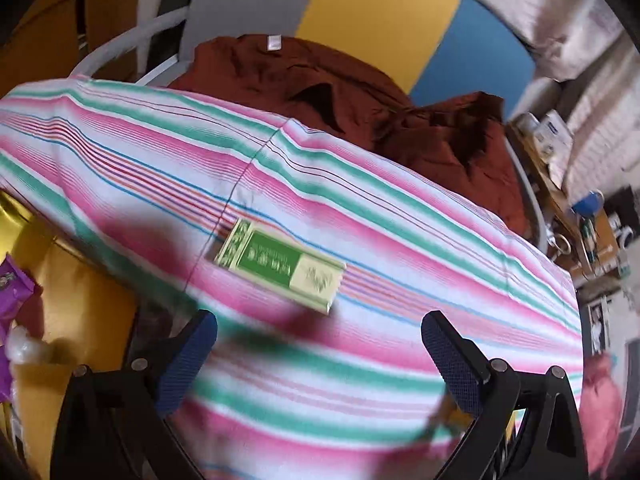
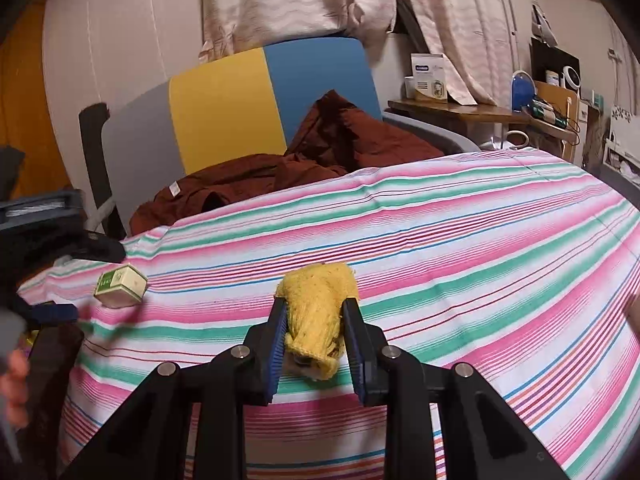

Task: Organize objects
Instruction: 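Grasp the green tea box with the left gripper while the right holds the knit item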

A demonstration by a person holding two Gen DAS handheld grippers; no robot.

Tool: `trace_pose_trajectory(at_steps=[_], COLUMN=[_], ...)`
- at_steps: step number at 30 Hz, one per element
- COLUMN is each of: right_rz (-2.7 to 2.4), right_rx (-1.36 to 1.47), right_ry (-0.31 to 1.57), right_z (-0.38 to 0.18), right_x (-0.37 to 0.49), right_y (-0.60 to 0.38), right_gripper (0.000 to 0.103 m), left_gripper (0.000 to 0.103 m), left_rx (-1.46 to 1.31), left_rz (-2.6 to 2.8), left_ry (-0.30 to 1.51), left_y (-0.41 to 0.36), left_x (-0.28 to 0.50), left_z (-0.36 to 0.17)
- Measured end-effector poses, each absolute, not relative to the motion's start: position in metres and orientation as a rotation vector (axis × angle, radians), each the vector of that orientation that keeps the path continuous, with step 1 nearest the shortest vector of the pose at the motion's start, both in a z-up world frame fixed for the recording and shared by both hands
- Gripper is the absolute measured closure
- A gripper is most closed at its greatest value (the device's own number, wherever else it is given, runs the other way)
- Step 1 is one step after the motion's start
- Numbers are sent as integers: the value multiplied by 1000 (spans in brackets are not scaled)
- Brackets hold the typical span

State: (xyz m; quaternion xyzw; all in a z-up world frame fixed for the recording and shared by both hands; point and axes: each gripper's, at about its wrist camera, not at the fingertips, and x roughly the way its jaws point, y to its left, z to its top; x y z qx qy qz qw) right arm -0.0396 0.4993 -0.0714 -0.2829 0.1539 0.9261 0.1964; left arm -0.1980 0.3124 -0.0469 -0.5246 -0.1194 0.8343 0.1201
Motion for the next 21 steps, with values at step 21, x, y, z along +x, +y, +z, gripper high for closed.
trace_pose_trajectory(at_steps=[21], right_rz=[2591], right_rx=[-764], right_ry=[480], right_z=[-75], right_x=[-35], right_y=[505], right_gripper=[76], left_gripper=[16], left_rx=[-1418], left_rz=[2640], left_ry=[244], left_y=[350], left_x=[-218], left_z=[-76])
